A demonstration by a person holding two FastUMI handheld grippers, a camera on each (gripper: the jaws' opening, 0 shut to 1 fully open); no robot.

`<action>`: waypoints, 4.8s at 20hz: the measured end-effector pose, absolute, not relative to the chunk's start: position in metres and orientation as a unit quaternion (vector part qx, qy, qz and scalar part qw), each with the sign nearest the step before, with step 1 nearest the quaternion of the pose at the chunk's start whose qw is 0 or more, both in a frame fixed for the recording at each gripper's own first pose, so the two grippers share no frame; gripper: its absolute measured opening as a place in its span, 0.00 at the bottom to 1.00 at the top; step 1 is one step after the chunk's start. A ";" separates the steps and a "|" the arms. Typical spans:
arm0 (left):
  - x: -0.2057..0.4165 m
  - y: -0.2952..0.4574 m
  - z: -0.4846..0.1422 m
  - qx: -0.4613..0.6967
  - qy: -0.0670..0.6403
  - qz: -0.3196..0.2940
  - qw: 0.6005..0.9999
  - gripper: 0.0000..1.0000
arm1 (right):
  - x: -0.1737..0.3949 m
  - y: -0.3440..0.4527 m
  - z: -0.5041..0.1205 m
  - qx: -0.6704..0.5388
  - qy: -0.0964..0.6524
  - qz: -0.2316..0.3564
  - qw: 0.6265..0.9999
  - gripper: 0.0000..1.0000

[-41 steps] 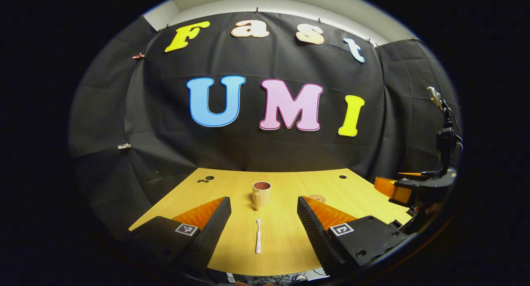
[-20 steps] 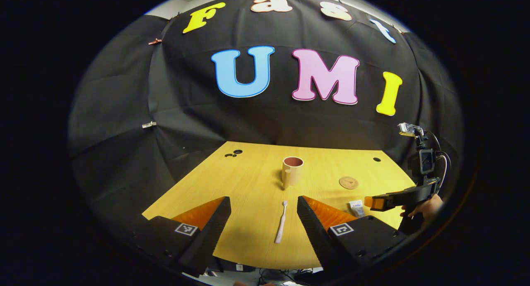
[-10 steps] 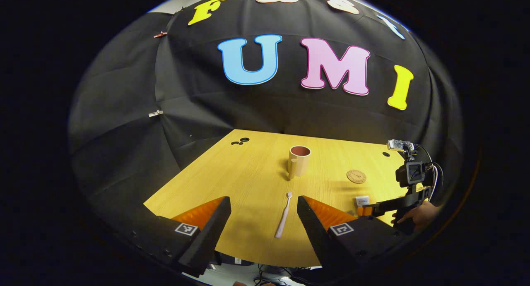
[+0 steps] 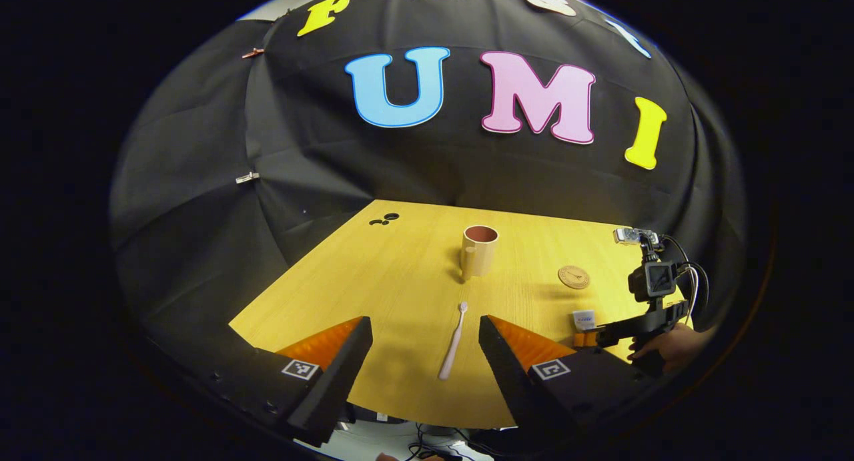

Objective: Put the toothbrush and toothpaste on the desktop into the cup, then pick up the cup and place it on the coaster on the desktop.

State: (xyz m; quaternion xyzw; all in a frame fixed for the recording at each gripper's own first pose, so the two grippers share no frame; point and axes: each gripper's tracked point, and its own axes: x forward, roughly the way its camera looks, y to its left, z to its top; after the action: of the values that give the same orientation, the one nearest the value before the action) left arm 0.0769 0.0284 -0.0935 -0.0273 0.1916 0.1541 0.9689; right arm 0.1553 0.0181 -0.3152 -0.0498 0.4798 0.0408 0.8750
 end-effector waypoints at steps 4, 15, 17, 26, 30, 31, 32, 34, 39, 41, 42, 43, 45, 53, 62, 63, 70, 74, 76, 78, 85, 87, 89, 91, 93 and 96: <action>0.079 0.024 -0.092 -0.026 0.189 0.148 0.970 1.00 | 0.156 0.020 -0.315 -0.054 0.480 0.045 0.874 0.60; 0.078 0.018 -0.100 -0.030 0.198 0.134 0.970 1.00 | 0.153 0.016 -0.315 -0.053 0.511 0.082 0.854 0.29; 0.082 0.022 -0.105 -0.034 0.206 0.135 0.969 1.00 | 0.151 0.011 -0.312 -0.055 0.510 0.081 0.855 0.29; 0.124 0.026 -0.160 -0.076 0.298 0.081 0.948 1.00 | 0.162 0.002 -0.243 -0.051 0.449 0.106 0.886 0.29; 0.153 0.027 -0.196 -0.049 0.353 0.064 0.932 1.00 | 0.155 -0.002 -0.222 -0.025 0.433 0.111 0.894 0.28; 0.160 0.027 -0.204 -0.045 0.364 0.056 0.929 0.99 | 0.153 -0.004 -0.218 -0.021 0.430 0.111 0.896 0.29; 0.165 0.025 -0.216 -0.048 0.379 0.049 0.923 0.98 | 0.151 -0.007 -0.216 -0.019 0.427 0.112 0.897 0.29; 0.173 0.029 -0.232 -0.054 0.398 0.048 0.915 0.98 | 0.146 -0.012 -0.212 -0.017 0.422 0.114 0.899 0.29; 0.189 0.040 -0.259 -0.028 0.439 0.052 0.897 0.98 | 0.137 -0.026 -0.205 -0.007 0.415 0.115 0.903 0.29; 0.188 0.035 -0.267 -0.028 0.458 0.043 0.887 0.95 | 0.135 -0.030 -0.204 -0.009 0.416 0.118 0.902 0.28; 0.190 0.035 -0.273 -0.023 0.465 0.045 0.884 0.92 | 0.135 -0.032 -0.202 -0.016 0.412 0.121 0.903 0.28; 0.191 0.035 -0.277 -0.017 0.471 0.046 0.881 0.90 | 0.137 -0.033 -0.199 -0.022 0.405 0.124 0.906 0.28; 0.190 0.031 -0.284 -0.009 0.486 0.042 0.873 0.89 | 0.138 -0.031 -0.194 -0.024 0.399 0.129 0.908 0.28; 0.188 0.025 -0.289 -0.011 0.526 0.038 0.850 0.49 | 0.162 -0.016 -0.172 -0.036 0.362 0.154 0.919 0.28; 0.188 0.022 -0.287 -0.021 0.533 0.040 0.845 0.07 | 0.215 0.023 -0.125 -0.038 0.307 0.193 0.931 0.28; 0.187 0.022 -0.287 -0.028 0.532 0.042 0.846 0.07 | 0.223 0.027 -0.119 -0.038 0.300 0.198 0.933 0.28; 0.176 0.018 -0.262 -0.047 0.486 0.041 0.872 0.06 | 0.260 0.086 -0.085 -0.032 0.252 0.243 0.936 0.28; 0.171 0.011 -0.230 -0.076 0.446 0.044 0.891 0.06 | 0.288 0.130 -0.066 -0.037 0.216 0.269 0.938 0.28; 0.167 0.012 -0.216 -0.088 0.429 0.047 0.898 0.06 | 0.300 0.153 -0.059 -0.031 0.204 0.282 0.937 0.28; 0.164 0.015 -0.203 -0.099 0.413 0.053 0.904 0.06 | 0.310 0.174 -0.055 -0.027 0.196 0.293 0.935 0.28; 0.153 0.034 -0.167 -0.121 0.363 0.081 0.920 0.07 | 0.348 0.243 -0.049 -0.011 0.166 0.320 0.933 0.28; 0.152 0.040 -0.162 -0.140 0.347 0.091 0.923 0.07 | 0.361 0.259 -0.053 -0.006 0.158 0.323 0.933 0.28; 0.151 0.046 -0.157 -0.159 0.330 0.101 0.925 0.06 | 0.370 0.275 -0.058 0.001 0.155 0.327 0.932 0.28; 0.155 0.055 -0.154 -0.171 0.312 0.112 0.928 0.07 | 0.379 0.287 -0.063 0.009 0.150 0.329 0.932 0.28; 0.156 0.061 -0.149 -0.182 0.297 0.119 0.930 0.06 | 0.386 0.298 -0.075 0.012 0.151 0.331 0.931 0.28; 0.157 0.071 -0.144 -0.197 0.271 0.133 0.933 0.06 | 0.391 0.310 -0.097 0.004 0.157 0.335 0.929 0.28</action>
State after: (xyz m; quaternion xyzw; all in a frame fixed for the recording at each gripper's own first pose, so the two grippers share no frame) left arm 0.1566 0.0712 -0.1444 -0.1973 0.2708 0.1329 0.9328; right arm 0.3910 0.3101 -0.0973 0.0043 0.1571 0.3353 0.9289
